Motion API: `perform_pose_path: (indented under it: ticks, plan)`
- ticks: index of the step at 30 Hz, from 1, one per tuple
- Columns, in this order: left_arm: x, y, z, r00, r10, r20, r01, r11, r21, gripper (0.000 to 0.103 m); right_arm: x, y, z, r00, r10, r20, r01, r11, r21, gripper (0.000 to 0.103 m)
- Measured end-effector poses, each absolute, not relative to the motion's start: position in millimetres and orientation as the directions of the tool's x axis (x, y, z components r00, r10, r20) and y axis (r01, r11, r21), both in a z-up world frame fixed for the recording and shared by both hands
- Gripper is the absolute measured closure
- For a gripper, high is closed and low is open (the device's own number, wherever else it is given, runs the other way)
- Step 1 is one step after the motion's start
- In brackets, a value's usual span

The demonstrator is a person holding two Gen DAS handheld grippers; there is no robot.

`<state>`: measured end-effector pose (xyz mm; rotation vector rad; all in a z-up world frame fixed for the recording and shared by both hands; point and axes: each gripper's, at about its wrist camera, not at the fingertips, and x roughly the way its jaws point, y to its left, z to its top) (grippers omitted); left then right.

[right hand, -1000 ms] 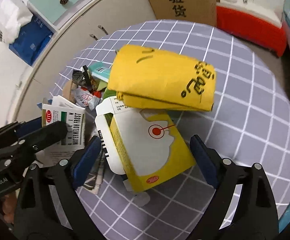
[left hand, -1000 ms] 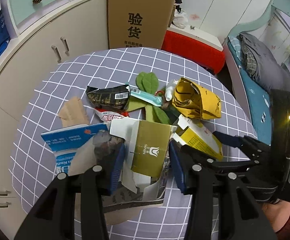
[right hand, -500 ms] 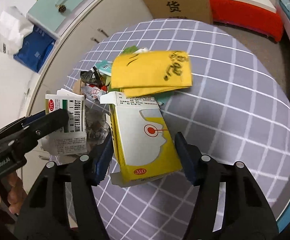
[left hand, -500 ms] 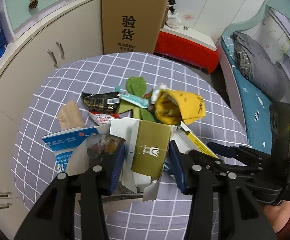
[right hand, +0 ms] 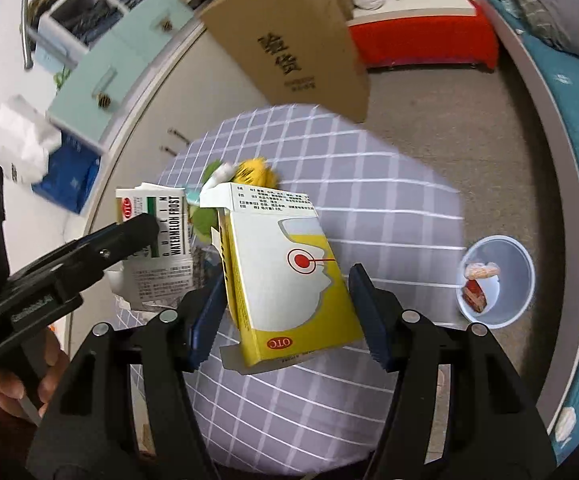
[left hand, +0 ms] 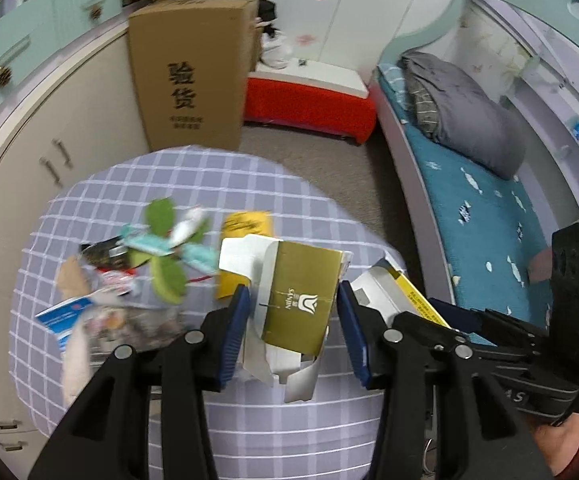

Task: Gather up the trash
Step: 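Carry both boxes to the bucket and open the left gripper over it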

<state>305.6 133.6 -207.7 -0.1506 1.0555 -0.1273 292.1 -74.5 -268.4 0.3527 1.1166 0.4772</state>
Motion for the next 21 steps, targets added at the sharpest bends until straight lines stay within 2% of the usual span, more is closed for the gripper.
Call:
perform_pose_path:
  ticks: [6, 21]
  plan:
    - [324, 54, -200, 0.469, -0.23, -0.852, 0.116, 0.973, -0.199, 0.059, 293, -160, -254, 0.442, 0.49, -0.751, -0.099, 0.859, 0.502, 0.043]
    - [361, -129, -215, 0.379, -0.361, -0.852, 0.351, 0.908, -0.229, 0.059, 268, -332, -237, 0.6, 0.272, -0.752, 0.14, 0.89, 0.434, 0.043]
